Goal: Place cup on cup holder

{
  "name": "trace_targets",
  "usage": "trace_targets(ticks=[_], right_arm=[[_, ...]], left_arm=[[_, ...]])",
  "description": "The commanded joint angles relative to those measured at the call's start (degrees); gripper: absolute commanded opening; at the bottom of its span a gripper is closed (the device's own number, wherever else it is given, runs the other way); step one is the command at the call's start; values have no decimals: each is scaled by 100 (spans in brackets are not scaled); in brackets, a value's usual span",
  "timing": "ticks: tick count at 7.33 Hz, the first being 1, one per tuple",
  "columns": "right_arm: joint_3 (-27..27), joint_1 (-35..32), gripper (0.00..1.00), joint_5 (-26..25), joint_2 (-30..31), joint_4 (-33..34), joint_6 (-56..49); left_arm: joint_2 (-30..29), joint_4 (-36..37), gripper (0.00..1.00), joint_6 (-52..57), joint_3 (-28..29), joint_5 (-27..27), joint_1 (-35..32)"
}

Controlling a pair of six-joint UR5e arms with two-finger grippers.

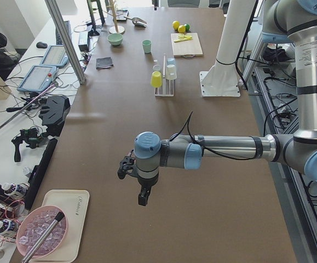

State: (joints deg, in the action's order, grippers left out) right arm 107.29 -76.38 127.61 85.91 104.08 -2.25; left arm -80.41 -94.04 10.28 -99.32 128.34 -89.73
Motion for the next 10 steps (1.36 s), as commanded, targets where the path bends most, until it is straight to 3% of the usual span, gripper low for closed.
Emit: trace_targets(ticks=[1, 3, 4, 5, 6, 7, 8, 10], right_arm=[[-111, 883, 100, -462, -713, 656, 14], [-295, 1473, 100, -578, -1206, 1166, -30], [-592, 1712, 100, -675, -1548, 1324, -39], [-917, 1775, 100, -676, -1916, 1473, -161], [-1495, 1863, 100, -684, -2520, 1736, -284], [-2101, 1889, 100, -685, -3144, 2025, -615], [-2751, 2116, 100, -728, -3629, 2020, -723], [-3422, 2293, 100, -746, -4194, 2002, -1109]], left_arm=[[-10, -9, 98, 0, -9, 33, 0], [-158, 61, 98, 9, 87, 42, 9], [-534, 296, 98, 0, 131, 33, 104], [-1094, 1056, 98, 0, 167, 16, 332], [-1744, 1899, 98, 0, 263, -19, 421], [-2142, 2168, 98, 0, 446, -20, 570], [-2242, 2206, 98, 9, 466, 15, 632], [-2749, 3219, 98, 9, 439, 42, 833]])
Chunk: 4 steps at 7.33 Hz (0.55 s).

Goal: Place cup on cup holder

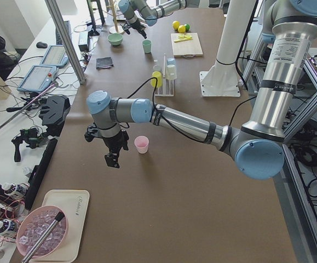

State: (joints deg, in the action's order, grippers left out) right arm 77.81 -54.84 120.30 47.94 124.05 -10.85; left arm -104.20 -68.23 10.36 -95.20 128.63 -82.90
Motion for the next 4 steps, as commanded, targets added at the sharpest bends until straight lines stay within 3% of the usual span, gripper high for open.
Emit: trace_targets(ticks=[1, 2, 4], right_arm=[[-791, 288, 100, -216, -617, -13, -425], [-985, 455, 99, -592, -767, -13, -609], [-1258, 658, 95, -858, -865, -13, -672]], left_arm=[[-773, 1410, 98, -8, 36, 21, 377], [-786, 1548, 98, -8, 89, 21, 423], [-891, 1576, 98, -8, 605, 21, 799]])
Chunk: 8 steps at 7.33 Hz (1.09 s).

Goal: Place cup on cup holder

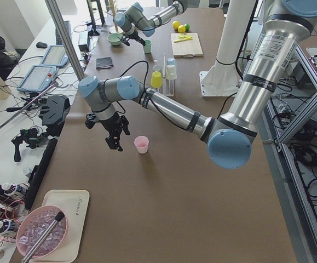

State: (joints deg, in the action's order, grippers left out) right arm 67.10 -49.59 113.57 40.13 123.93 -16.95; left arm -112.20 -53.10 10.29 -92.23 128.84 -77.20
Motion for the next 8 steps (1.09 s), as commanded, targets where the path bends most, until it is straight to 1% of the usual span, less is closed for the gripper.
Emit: trace_targets(ticks=[1, 2, 4, 5, 7, 8], right_arm=[[-285, 299, 94, -526, -119, -1, -141], [-286, 449, 94, -808, -128, -1, -133], [-329, 634, 94, -819, -67, -1, -132], [-373, 635, 94, -828, -23, -1, -202], [-374, 722, 95, -1047, 108, -53, -299], [-374, 731, 95, -1057, 152, -80, -300]], left_arm=[[-188, 115, 98, 0, 380, -17, 284], [-258, 133, 98, 0, 511, -8, 397], [-556, 221, 98, 8, 810, -34, 661], [-793, 482, 98, 0, 890, -43, 714], [-804, 476, 98, 0, 917, -44, 838], [-856, 485, 98, -9, 1030, -26, 1056]])
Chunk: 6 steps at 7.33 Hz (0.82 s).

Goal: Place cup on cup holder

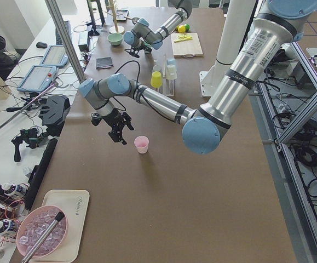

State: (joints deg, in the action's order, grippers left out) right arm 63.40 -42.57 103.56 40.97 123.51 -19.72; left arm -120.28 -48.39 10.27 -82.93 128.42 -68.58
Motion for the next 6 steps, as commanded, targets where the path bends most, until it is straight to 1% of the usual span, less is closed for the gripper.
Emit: trace_targets(ticks=[1, 2, 4, 5, 6], right_arm=[[-4, 56, 95, -107, 112, -46, -31], [5, 73, 95, -125, 148, -46, -31], [14, 74, 95, -143, 261, -142, -75], [14, 74, 95, -178, 288, -160, -145], [14, 74, 95, -187, 323, -160, -154]], left_arm=[[-335, 5, 98, 2, 641, -1, 396], [-599, -3, 98, 10, 1203, -10, 407], [-645, -205, 98, 11, 1471, 17, 460], [-646, -449, 98, 11, 1551, -1, 469], [-750, -765, 98, 11, 1874, -1, 469]])
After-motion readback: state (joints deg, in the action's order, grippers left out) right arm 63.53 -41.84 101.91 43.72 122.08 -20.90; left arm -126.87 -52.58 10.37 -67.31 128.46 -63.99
